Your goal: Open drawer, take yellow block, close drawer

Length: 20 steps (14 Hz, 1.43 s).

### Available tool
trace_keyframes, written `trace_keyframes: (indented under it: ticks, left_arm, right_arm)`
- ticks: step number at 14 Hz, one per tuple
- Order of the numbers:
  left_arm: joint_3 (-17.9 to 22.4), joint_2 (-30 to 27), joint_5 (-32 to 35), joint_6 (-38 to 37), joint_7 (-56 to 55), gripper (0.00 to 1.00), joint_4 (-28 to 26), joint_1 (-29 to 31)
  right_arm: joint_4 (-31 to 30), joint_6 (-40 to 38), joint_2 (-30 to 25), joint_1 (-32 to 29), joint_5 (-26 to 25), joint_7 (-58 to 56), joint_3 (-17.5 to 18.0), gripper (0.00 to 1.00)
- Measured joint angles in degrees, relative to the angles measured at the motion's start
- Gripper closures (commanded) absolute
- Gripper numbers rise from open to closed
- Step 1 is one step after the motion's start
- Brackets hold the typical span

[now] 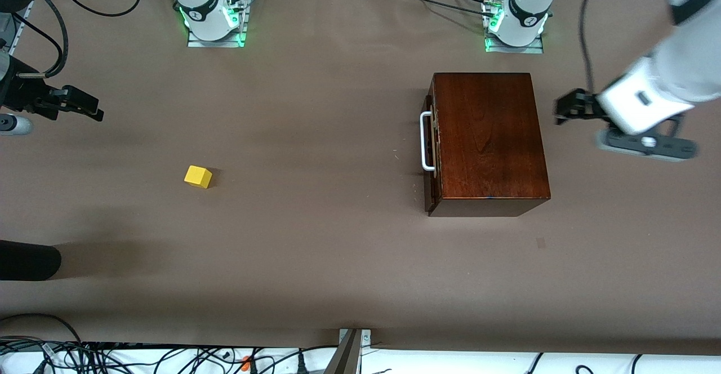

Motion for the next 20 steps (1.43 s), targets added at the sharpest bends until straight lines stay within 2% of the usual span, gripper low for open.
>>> trace_keyframes:
  ticks: [3, 6, 8, 20]
  left_arm:
    - [3.47, -4.5, -0.04, 4.97, 5.0, 0.0, -7.69, 0.07]
    - [3.87, -10.74, -0.05, 11.09, 4.92, 0.0, -17.82, -0.04]
    - [3.86, -13.41, -0.05, 12.01, 0.84, 0.0, -21.47, -0.25]
    - [3.74, -15.96, -0.05, 11.76, -2.03, 0.0, -22.72, -0.46]
  right_arm:
    - [0.0, -0.01, 0.0, 0.0, 0.0, 0.0, 0.0, 0.0]
    - [0.0, -0.01, 0.01, 0.0, 0.0, 0.0, 0.0, 0.0]
    - [0.0, -0.01, 0.01, 0.0, 0.0, 0.0, 0.0, 0.0]
    - [0.0, -0.31, 0.02, 0.0, 0.31, 0.0, 0.04, 0.0]
